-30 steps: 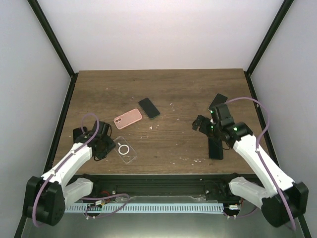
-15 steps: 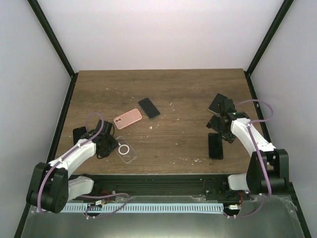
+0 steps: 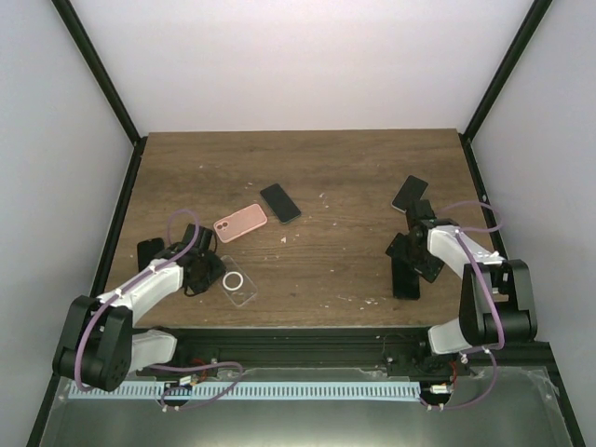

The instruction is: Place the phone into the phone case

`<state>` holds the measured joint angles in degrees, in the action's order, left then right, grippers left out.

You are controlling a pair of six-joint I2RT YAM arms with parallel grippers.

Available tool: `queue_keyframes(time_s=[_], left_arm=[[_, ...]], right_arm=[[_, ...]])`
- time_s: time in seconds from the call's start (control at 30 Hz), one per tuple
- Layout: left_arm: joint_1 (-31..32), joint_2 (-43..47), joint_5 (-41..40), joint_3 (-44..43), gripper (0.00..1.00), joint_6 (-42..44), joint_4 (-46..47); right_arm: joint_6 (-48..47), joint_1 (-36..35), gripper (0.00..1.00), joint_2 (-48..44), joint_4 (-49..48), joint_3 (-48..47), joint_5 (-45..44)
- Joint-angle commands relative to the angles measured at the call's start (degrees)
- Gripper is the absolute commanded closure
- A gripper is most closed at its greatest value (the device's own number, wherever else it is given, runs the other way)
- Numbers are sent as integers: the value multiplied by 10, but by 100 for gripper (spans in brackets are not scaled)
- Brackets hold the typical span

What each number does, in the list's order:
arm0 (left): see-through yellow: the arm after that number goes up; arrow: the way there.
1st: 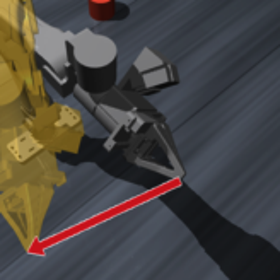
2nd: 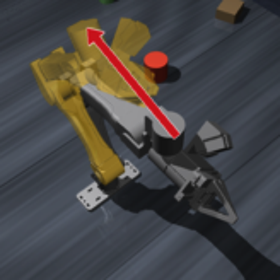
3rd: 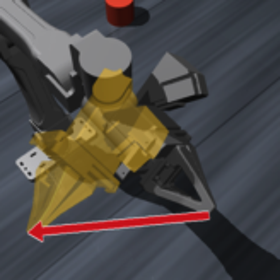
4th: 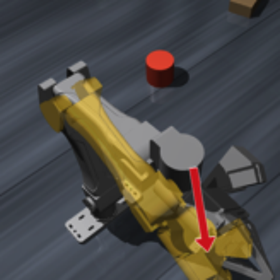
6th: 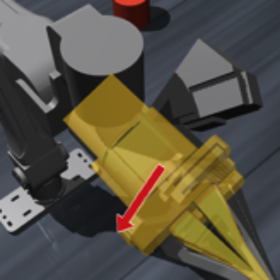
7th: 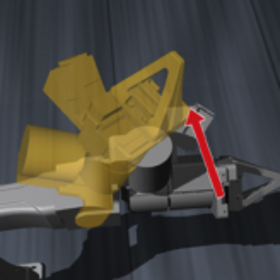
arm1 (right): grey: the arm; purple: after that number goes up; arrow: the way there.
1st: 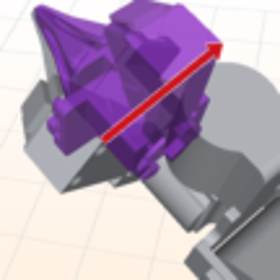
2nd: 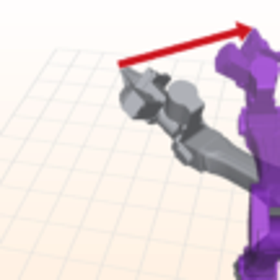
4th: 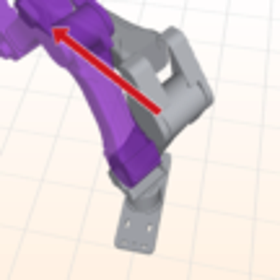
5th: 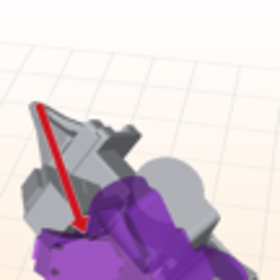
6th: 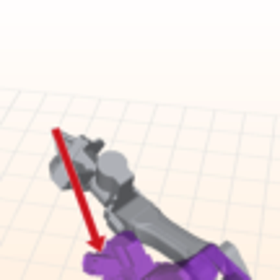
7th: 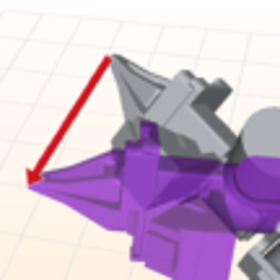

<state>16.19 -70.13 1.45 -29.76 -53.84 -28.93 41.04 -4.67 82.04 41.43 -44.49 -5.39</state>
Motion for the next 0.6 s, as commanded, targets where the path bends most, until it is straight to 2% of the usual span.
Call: queue_keyframes(time_s=[0.0,0.33,0.57], left_arm=[[3,-2,12,12,63,11,13],[4,13,15,12,64,16,15],[4,3,35,11,64,26,34]], right_arm=[[-8,6,0,4,-20,13,1],[-39,-2,0,-8,-46,35,112],[-29,-35,0,-7,-38,41,111]])
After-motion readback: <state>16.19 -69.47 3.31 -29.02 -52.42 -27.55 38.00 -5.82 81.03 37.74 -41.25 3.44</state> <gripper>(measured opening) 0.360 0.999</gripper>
